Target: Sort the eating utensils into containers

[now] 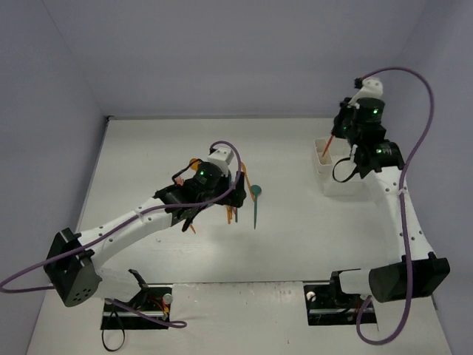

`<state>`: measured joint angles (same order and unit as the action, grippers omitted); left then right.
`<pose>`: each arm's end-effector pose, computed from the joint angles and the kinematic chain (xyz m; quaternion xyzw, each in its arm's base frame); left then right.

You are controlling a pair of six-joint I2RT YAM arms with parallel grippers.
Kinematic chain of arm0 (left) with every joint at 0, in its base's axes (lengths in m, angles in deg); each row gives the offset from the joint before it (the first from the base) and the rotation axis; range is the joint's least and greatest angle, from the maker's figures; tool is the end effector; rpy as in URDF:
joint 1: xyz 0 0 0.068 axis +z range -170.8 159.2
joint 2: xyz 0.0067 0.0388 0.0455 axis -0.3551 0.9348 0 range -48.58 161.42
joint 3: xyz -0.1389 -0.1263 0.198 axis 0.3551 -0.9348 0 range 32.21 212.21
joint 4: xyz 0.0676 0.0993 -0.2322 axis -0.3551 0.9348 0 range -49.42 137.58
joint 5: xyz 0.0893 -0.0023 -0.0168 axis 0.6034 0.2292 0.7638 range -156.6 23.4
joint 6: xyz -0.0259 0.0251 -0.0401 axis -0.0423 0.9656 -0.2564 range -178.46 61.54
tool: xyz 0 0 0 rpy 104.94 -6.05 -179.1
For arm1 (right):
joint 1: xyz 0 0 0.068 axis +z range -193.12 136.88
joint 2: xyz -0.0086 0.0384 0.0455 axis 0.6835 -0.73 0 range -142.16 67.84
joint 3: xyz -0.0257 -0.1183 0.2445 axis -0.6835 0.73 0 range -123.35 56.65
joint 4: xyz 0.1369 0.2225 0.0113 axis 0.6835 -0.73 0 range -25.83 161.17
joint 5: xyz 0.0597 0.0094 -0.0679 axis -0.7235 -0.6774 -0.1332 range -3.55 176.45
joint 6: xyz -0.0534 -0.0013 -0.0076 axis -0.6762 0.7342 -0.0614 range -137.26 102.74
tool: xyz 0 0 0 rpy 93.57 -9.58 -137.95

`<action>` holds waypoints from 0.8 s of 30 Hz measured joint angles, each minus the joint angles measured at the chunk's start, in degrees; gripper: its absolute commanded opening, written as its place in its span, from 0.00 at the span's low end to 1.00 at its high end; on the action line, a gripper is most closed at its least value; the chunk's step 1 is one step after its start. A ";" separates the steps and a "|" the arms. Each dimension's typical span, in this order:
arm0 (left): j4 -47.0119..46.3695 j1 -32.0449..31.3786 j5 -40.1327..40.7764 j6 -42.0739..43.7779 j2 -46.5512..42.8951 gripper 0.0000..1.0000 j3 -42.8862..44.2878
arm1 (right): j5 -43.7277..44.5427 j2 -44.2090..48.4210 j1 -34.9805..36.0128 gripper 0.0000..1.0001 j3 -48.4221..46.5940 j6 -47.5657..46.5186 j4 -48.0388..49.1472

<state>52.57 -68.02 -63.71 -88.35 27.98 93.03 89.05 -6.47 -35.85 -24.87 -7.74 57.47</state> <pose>0.2103 -0.2246 0.3107 0.1161 0.8479 -0.3053 0.4177 0.2908 0.0355 0.4456 0.0298 0.7453 0.0805 0.6612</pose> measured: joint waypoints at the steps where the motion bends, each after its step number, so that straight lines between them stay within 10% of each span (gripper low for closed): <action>1: 1.13 1.61 0.14 -0.37 -1.08 0.97 -1.25 | 0.80 -1.49 -2.73 0.00 -2.03 -1.12 0.50; 9: 7.57 14.59 1.40 -0.06 -11.44 0.97 -6.85 | 2.54 -16.30 -18.69 0.00 -14.93 -6.49 1.16; 24: 10.67 18.53 5.66 5.41 -15.61 0.97 -10.51 | 0.22 -34.64 -22.70 0.00 -22.75 -13.81 3.25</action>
<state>63.24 -49.49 -58.05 -82.94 12.36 82.51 89.27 -41.11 -58.55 -47.61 -21.56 60.72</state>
